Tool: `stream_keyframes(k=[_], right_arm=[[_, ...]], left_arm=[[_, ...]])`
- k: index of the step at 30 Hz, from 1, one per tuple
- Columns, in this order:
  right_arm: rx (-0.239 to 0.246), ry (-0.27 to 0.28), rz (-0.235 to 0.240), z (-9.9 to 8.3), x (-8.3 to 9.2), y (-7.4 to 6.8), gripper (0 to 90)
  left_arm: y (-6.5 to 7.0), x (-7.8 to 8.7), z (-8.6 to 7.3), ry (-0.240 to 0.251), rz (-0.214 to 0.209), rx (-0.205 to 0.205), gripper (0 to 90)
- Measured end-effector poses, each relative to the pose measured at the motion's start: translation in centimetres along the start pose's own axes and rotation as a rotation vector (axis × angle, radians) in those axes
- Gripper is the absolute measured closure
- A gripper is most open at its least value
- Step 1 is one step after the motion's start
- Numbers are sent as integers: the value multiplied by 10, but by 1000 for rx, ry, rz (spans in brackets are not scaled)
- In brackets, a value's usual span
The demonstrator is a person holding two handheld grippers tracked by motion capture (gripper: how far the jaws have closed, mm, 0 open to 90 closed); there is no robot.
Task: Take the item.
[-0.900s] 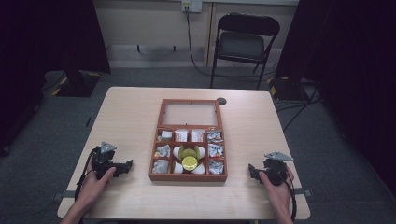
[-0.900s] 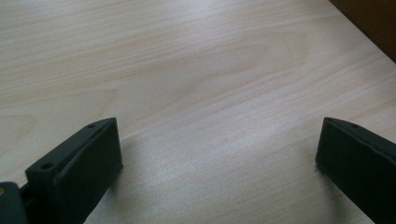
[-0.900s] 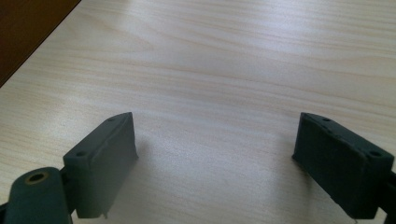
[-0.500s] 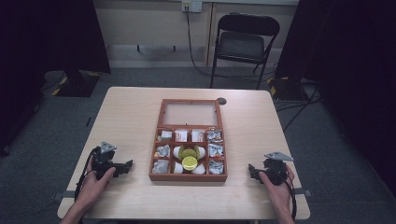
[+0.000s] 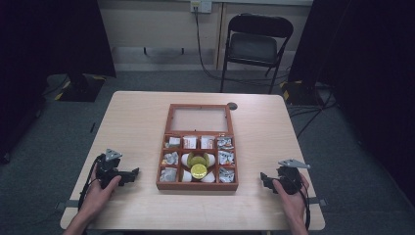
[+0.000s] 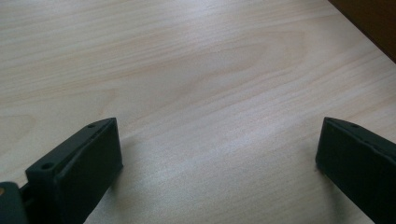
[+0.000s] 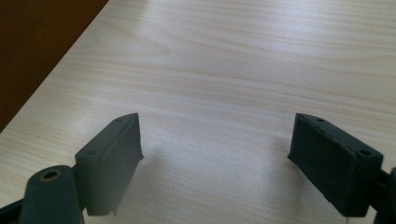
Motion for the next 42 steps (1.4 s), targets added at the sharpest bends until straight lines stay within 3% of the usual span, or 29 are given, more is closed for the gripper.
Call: stream_keyframes(k=[6,14,27,42], right_arm=[[-22,17,45,3,2,-6,194],[-9,47,78,12,7,-15,218],[-27,107,147,32,17,-30,251],[-20,108,195,46,21,-40,290]], left_arm=[[0,0,0,0,0,0,0],[0,0,0,0,0,0,0],[0,0,0,0,0,0,0],[0,0,0,0,0,-2,0]])
Point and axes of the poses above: each handheld gripper's, and its own axes: x roughly backward along the jaws, z roughly out of its top, y roughly to its right, the point moved 8 cm from there along -x, roughly forward along the jaws, and after that the axes turned 8 degrees about y, right-handed, at the moved point
